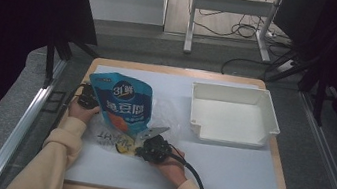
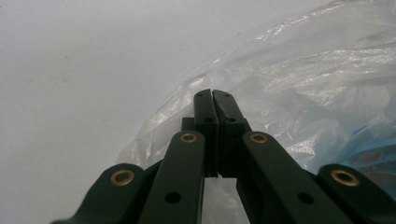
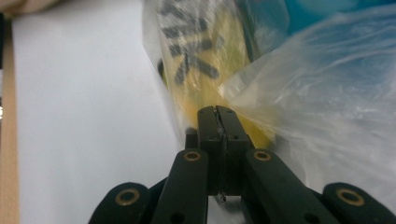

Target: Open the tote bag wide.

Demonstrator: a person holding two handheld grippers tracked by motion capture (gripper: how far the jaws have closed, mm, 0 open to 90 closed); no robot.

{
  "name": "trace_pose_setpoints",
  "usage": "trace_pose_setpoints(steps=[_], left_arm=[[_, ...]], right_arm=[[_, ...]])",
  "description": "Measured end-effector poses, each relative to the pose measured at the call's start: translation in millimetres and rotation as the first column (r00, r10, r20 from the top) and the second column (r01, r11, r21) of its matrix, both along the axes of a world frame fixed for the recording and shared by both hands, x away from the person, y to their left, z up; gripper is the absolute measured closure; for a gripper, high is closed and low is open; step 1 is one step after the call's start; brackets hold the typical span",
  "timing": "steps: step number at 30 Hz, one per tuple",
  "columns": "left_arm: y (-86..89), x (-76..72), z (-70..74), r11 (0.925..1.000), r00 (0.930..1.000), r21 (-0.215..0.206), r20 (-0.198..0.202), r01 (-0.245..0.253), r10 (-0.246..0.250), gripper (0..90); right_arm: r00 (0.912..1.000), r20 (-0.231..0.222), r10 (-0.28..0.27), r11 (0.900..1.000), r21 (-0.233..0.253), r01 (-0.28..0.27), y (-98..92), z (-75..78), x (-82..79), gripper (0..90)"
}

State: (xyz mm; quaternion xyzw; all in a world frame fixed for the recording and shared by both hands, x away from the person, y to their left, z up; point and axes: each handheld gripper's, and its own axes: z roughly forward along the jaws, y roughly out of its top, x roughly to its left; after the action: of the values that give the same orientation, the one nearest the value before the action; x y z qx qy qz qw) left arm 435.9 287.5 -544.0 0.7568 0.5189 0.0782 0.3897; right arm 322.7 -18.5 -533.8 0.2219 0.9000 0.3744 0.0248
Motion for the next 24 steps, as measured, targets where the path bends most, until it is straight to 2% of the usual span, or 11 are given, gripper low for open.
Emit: trace_pose_setpoints(steps=[4,7,11,17,20,24], left_arm=[[-0.6,-1.6,1.3,1.0000,1.0000,0.007,0.006,0.004,-0.004,89.8],[-2.6,-2.3,0.1,0.9998,1.0000,0.018,0.005,0.007,-0.007,89.9],[-4.0,-3.0,-0.1,0.9996,0.9999,0.025,0.006,0.009,-0.009,89.9],[-3.7,-1.3,-1.6,0.9996,1.0000,0.029,0.010,0.001,-0.001,89.9],[-3.8,0.8,-2.4,0.9995,1.0000,0.033,0.009,-0.001,0.001,89.9],[-4.6,2.7,-3.3,0.9994,0.9999,0.034,0.013,-0.005,0.004,90.0]], right_arm=[[0.9980,0.061,-0.018,0.998,0.067,0.014,4.3,16.3,1.3,88.9],[0.9943,0.096,-0.046,0.996,0.079,0.038,10.4,22.8,8.4,88.9],[0.9957,0.074,-0.057,0.997,0.055,0.053,20.3,12.2,17.0,88.9],[0.9992,0.038,0.013,1.000,-0.003,-0.013,31.0,-3.0,10.4,88.9],[0.9988,0.017,0.047,0.999,0.005,-0.047,30.1,-4.7,6.8,89.0],[0.9982,0.009,0.059,0.998,0.002,-0.059,28.7,-4.5,3.7,89.1]])
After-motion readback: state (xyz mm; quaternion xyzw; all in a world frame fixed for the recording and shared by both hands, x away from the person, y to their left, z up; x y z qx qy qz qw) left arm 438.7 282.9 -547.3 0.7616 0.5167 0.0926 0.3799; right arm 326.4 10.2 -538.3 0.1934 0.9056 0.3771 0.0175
